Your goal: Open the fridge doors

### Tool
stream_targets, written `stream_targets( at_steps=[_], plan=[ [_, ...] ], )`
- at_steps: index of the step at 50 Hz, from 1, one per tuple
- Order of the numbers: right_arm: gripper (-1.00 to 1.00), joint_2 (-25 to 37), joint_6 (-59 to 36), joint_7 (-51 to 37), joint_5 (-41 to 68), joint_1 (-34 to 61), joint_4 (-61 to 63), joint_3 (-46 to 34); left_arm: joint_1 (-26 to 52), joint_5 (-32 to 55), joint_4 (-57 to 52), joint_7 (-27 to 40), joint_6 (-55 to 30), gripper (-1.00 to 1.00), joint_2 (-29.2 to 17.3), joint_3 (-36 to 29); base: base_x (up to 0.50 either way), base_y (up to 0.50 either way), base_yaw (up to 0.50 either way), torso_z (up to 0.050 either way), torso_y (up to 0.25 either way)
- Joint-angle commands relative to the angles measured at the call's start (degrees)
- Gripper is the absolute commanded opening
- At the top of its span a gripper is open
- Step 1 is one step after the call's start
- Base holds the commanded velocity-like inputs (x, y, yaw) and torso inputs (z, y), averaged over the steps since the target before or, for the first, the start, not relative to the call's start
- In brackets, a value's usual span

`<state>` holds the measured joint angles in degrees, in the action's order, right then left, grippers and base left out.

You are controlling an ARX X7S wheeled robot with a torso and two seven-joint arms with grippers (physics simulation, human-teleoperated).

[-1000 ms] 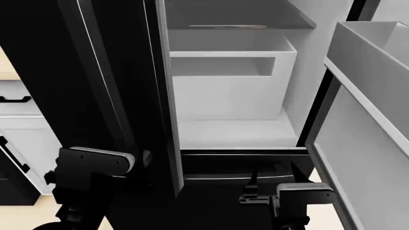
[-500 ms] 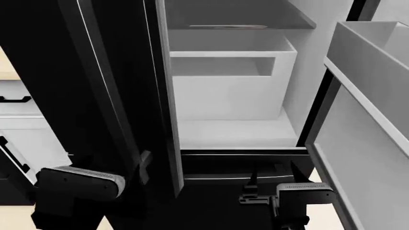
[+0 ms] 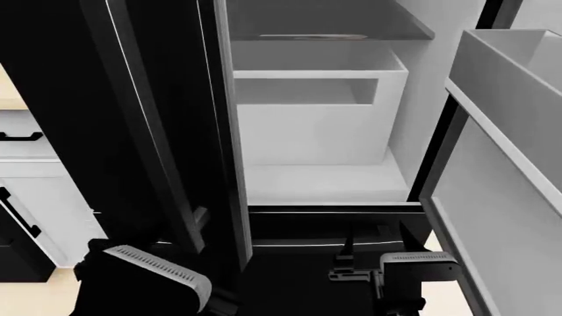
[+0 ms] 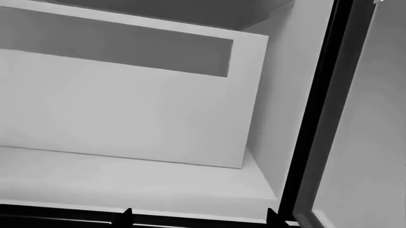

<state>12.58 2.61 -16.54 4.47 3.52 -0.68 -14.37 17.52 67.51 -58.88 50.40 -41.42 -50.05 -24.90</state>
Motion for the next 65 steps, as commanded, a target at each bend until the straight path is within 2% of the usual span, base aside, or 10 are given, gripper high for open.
stream_targets(
  at_steps=[1,4,10,17,19,33,40,48,58,65],
  plan=[
    [1.00,0.2,0.2,-0.1,0.3,-0.1,0.2,-0.3,8.1,2.5,0.8,3.5,1.6,1.00,1.7,-12.4,0.00,0.00,0.00,0.000,0.000],
    [1.00,0.2,0.3,-0.1,0.5,0.0,0.0,-0.3,10.2,4.2,1.8,3.7,0.5,1.00,4.3,-13.5,0.00,0.00,0.00,0.000,0.000],
    [1.00,0.3,0.2,0.0,0.7,0.1,-0.3,-0.4,18.6,11.3,0.9,10.3,-4.2,1.00,10.0,-15.8,0.00,0.00,0.00,0.000,0.000],
    [1.00,0.2,-0.2,-0.2,0.7,0.7,-0.7,-0.7,24.9,19.2,2.3,15.2,-3.5,1.00,12.7,-15.0,0.00,0.00,0.00,0.000,0.000],
    [1.00,0.2,-0.3,-0.3,0.7,0.9,-0.7,-0.8,25.7,21.7,3.3,15.0,-2.6,1.00,15.4,-15.7,0.00,0.00,0.00,0.000,0.000],
    [1.00,0.4,0.0,-0.4,1.3,1.1,-0.9,-1.0,35.1,28.8,11.7,18.6,-4.4,1.00,24.4,-19.2,0.00,0.00,0.00,0.000,0.000],
    [1.00,0.9,0.5,-0.3,1.7,0.4,-0.6,-1.0,39.2,27.1,17.6,19.5,-6.6,1.00,28.7,-21.8,0.00,0.00,0.00,0.000,0.000],
    [1.00,1.0,0.8,-0.1,2.2,0.7,-1.2,-1.1,41.9,23.9,24.8,13.4,-7.6,1.00,31.7,-23.1,0.00,0.00,0.00,0.000,0.000],
    [1.00,1.2,1.1,-0.2,2.5,0.8,-1.5,-1.4,44.1,18.5,35.1,2.1,-6.9,1.00,32.1,-23.0,0.00,0.00,0.00,0.000,0.000],
    [1.00,1.1,0.9,-0.2,2.6,1.3,-2.0,-1.7,45.4,17.8,37.5,1.3,-7.7,1.00,33.9,-24.3,0.00,0.00,0.00,0.000,0.000]
  ],
)
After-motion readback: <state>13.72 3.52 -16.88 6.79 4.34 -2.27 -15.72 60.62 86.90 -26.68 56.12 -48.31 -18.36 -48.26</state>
